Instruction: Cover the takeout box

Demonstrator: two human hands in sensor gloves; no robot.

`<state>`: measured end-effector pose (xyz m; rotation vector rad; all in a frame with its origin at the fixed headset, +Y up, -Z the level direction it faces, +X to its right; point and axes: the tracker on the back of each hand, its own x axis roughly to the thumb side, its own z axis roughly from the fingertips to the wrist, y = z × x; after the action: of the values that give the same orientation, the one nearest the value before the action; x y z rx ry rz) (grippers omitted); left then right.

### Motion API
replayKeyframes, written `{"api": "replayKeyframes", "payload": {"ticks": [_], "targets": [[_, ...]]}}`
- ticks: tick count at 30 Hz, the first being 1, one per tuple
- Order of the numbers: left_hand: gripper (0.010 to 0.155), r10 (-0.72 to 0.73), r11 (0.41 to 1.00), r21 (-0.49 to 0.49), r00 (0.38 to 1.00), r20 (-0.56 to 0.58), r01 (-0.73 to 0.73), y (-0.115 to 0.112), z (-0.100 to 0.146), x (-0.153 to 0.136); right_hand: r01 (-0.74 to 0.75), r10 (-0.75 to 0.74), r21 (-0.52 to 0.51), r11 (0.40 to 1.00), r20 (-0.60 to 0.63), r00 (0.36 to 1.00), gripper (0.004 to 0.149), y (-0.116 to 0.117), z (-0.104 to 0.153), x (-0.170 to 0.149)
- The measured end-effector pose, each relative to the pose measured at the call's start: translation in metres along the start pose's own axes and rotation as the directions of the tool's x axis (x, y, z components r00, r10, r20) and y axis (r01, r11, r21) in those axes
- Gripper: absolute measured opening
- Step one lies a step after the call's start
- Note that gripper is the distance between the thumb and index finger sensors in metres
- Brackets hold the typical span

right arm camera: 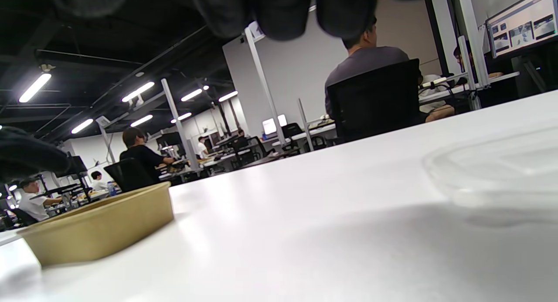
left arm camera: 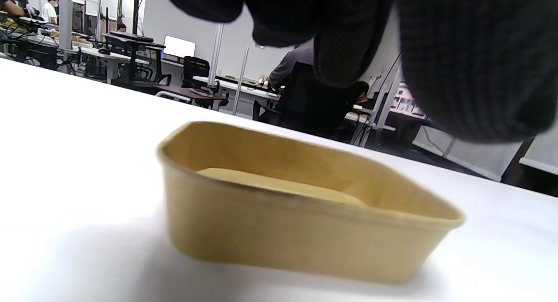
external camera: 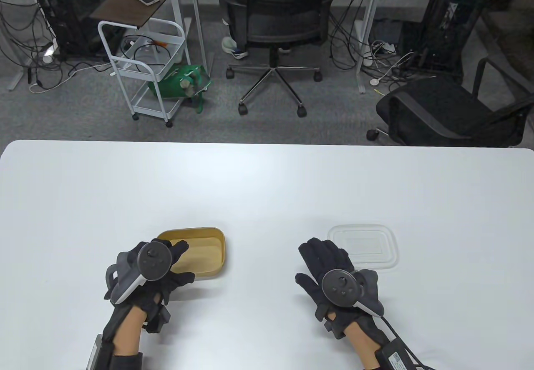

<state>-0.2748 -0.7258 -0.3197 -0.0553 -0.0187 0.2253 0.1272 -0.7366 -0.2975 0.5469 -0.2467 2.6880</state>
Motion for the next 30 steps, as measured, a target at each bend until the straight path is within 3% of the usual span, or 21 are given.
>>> {"api": "replayKeyframes", "payload": {"ticks": [12, 30], "targets": [[0.06, -0.125, 0.989, -0.091, 0.984, -0.128, 0.114, -0.023, -0.014, -0.014, -0.001, 0.001, 0.014, 1.0, -0.004, 1.0, 0.069, 0.0, 0.0, 0.0], [0.039, -0.152, 0.98, -0.15, 0.973, -0.171, 0.127, -0.041, -0.025, -0.018, -0.002, 0.002, 0.019, 1.0, -0.006, 1.0, 0.069, 0.0, -0.001, 0.0]]}}
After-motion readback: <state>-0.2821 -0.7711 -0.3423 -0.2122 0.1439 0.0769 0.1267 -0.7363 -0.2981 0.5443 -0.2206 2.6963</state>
